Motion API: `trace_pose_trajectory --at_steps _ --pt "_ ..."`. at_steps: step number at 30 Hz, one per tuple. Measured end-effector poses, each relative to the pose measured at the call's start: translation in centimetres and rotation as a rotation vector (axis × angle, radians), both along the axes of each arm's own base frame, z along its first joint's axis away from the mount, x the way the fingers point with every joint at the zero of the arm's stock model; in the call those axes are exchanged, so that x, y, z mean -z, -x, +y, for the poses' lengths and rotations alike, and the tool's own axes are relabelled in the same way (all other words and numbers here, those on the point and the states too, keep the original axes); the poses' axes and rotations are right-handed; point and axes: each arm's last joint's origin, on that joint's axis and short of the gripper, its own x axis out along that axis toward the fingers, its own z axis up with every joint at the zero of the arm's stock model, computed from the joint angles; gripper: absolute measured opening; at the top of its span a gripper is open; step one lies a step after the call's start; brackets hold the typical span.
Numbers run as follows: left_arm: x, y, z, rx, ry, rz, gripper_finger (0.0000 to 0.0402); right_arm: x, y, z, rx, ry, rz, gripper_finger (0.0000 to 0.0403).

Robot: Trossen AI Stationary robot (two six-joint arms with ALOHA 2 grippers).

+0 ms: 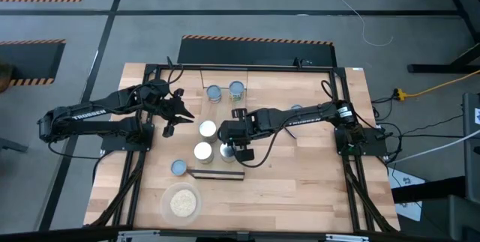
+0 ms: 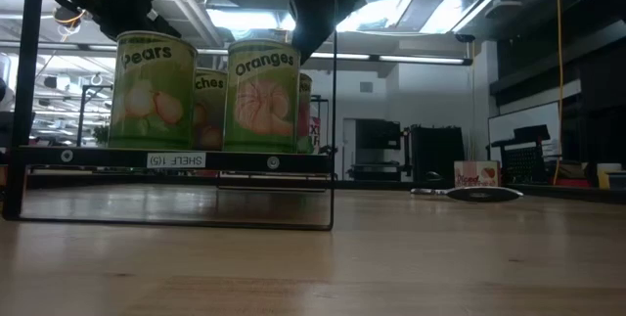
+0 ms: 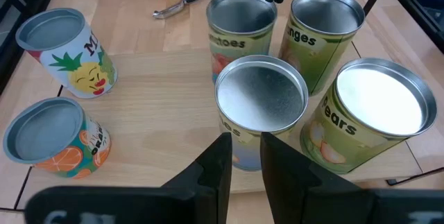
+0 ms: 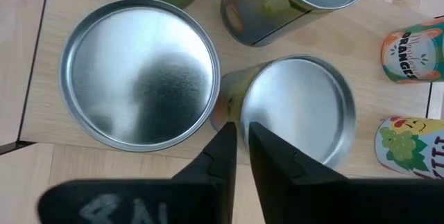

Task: Pick and place cans onto a shelf
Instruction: Put the canned tomatoes on the shelf, then put the canned pineapple rings on the shelf

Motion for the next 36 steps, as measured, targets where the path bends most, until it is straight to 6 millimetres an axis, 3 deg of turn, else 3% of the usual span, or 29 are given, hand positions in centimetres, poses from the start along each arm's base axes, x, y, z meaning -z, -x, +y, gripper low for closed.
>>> trace_pose_trajectory --at_steps 16,27,36 --pt "0.0 0.0 0.0 -0.001 0.002 0.000 0.0070 -0.1 0.2 0.0 0.000 0.003 0.010 0.0052" --pt "0.7 0.4 -0.9 -0.094 0.226 0.113 0.0070 -4.4 4.1 1.8 0.027 -0.020 0.023 0.0052" --pt "1.0 0.1 -3.8 -0.079 0.368 0.200 0.0070 -4.5 6.5 4.0 0.110 0.125 0.120 0.0052"
